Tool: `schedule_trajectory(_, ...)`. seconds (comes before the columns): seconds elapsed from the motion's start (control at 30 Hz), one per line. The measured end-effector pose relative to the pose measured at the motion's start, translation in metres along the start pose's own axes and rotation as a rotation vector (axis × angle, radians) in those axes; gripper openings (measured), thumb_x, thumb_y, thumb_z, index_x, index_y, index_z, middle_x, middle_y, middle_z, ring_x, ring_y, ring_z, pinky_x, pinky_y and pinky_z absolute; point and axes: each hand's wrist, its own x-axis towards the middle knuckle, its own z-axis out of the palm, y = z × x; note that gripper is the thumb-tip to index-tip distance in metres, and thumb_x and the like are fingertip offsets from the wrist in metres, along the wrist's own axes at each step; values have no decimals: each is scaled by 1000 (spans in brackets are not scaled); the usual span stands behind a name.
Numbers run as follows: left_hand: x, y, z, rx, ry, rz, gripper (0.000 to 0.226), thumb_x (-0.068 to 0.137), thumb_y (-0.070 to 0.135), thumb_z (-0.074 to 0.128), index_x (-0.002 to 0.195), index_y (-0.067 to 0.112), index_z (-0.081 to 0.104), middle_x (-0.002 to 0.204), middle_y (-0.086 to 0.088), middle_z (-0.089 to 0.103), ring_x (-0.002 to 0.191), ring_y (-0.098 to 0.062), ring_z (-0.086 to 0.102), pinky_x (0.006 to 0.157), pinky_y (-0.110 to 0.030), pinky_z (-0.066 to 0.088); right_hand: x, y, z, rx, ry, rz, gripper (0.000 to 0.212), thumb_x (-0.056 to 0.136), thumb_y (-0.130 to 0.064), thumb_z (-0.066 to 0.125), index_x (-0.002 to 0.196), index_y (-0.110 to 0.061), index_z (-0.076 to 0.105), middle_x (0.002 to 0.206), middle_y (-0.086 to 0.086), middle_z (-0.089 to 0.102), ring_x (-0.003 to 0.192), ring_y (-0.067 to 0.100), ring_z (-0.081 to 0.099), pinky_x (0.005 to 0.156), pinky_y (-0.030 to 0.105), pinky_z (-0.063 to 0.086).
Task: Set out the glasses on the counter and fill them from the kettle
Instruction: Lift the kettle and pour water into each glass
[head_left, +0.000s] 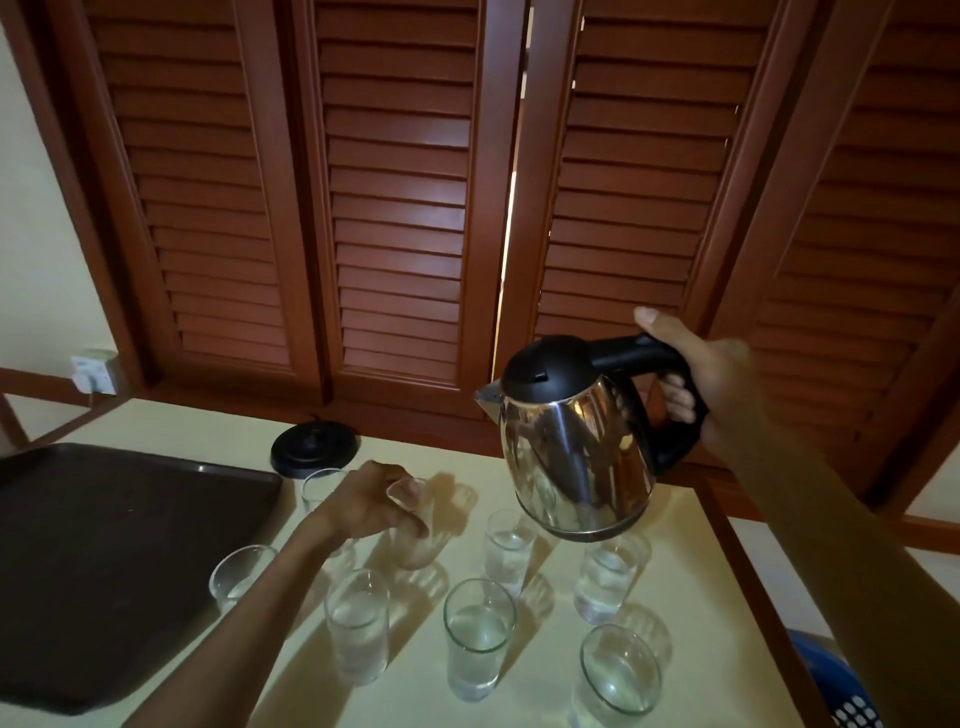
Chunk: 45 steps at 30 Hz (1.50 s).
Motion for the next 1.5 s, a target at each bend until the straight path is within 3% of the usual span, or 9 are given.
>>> schedule_trajectory(0.1, -8, 4, -6, -363, 107, 46, 62, 37, 23, 101, 90, 3, 75, 87, 1, 76, 83, -10, 73, 82, -30, 53, 1, 1, 3, 30, 0, 12, 44, 75, -50, 84, 52, -17, 64, 44, 1, 45, 33, 13, 37, 34, 23, 27)
schedule_trajectory(0.3, -24, 45, -3, -819, 68, 185, 33, 51, 20, 78, 80, 19, 62, 96, 3, 63, 88, -16, 57, 79, -34, 44, 4, -7, 11, 47, -1, -22, 46, 79, -47, 82, 48, -18, 64, 44, 0, 43, 34, 12, 36, 34, 22, 26)
schedule_trajectory(0.4, -29, 55, 2, -646, 140, 250, 34, 57, 5, 77, 88, 6, 64, 94, -17, 69, 91, -22, 68, 85, -38, 54, 5, -14, 17, -57, -34, -107, 50, 80, -46, 82, 45, -18, 60, 42, 0, 45, 35, 14, 36, 35, 22, 27)
schedule_trajectory(0.5, -27, 60, 9, -480, 194, 269, 32, 63, -16, 75, 89, -3, 63, 81, -13, 72, 80, -20, 69, 78, -35, 55, 3, -21, 25, -216, -114, -208, 47, 83, -43, 80, 50, -13, 66, 40, -4, 48, 34, 9, 41, 39, 19, 31)
schedule_trajectory(0.67, -24, 61, 19, -317, 166, 209, 36, 49, 3, 79, 74, 24, 65, 73, -2, 70, 72, -17, 65, 76, -35, 52, 4, -30, 46, -512, -266, -438, 64, 81, -45, 82, 58, 12, 63, 41, 2, 43, 35, 11, 36, 43, 24, 30)
schedule_trajectory(0.83, -24, 60, 25, -249, 154, 155, 42, 52, 7, 79, 92, 13, 69, 73, 4, 71, 72, -11, 66, 76, -31, 53, 1, -35, 62, -713, -368, -597, 68, 77, -57, 80, 43, -5, 53, 38, 0, 37, 37, 12, 31, 42, 25, 22)
schedule_trajectory(0.97, -26, 59, 29, -207, 177, 122, 36, 49, 12, 78, 83, 17, 69, 72, 7, 71, 69, -10, 67, 71, -32, 55, -3, -37, 77, -923, -386, -705, 78, 69, -79, 62, 49, -4, 57, 46, 14, 52, 42, 23, 40, 47, 31, 30)
schedule_trajectory(1.13, -27, 60, 33, -200, 146, 92, 33, 51, 15, 79, 79, 25, 67, 74, 8, 70, 70, -10, 65, 67, -28, 52, -8, -44, 89, -1028, -441, -798, 70, 71, -77, 62, 41, -16, 46, 39, -8, 35, 42, 13, 36, 49, 21, 25)
schedule_trajectory(1.5, -35, 61, 33, -171, 128, 123, 36, 65, -1, 80, 83, 27, 65, 74, 7, 66, 67, -8, 61, 57, -15, 47, -9, -52, 105, -1162, -514, -857, 69, 72, -79, 60, 47, -14, 60, 40, -8, 36, 41, 11, 35, 44, 18, 26)
